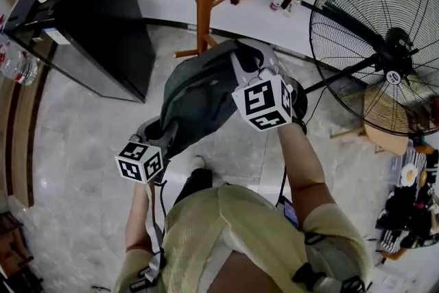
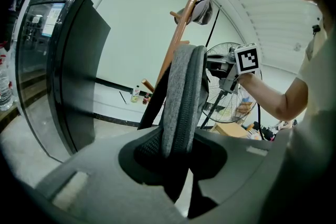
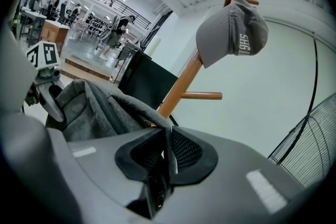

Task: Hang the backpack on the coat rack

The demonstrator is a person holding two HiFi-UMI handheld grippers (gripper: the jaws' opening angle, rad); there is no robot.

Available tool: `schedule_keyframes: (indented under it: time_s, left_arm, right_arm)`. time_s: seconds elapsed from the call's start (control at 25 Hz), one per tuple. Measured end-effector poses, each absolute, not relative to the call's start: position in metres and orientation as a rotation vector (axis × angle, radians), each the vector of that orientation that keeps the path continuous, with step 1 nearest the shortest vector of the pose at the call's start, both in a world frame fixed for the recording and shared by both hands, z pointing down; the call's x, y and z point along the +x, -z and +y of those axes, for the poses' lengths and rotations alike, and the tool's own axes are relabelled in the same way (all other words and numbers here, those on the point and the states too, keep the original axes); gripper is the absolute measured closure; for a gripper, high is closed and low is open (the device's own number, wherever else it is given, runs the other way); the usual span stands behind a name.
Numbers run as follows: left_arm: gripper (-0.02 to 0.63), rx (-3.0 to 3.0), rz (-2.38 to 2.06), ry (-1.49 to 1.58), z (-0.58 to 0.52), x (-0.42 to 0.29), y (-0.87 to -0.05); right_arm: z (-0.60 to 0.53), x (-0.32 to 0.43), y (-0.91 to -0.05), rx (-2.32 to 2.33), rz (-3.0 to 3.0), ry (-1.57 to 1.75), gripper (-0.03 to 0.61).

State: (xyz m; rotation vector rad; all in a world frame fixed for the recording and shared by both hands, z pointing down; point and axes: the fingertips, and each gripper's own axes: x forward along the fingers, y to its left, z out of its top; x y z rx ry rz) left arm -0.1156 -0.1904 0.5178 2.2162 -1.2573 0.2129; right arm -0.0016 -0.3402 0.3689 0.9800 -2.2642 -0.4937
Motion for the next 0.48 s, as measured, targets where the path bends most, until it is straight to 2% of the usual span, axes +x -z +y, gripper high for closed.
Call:
schedule_keyframes:
  time_s: [0.48]
  left_arm:
    - [0.532,2.200,-1.221,-0.170,-0.182,-0.125,-0.519]
  right_arm:
    - [-0.333,-0.016,-0.370,0.862,-2.237,0.575,0.531]
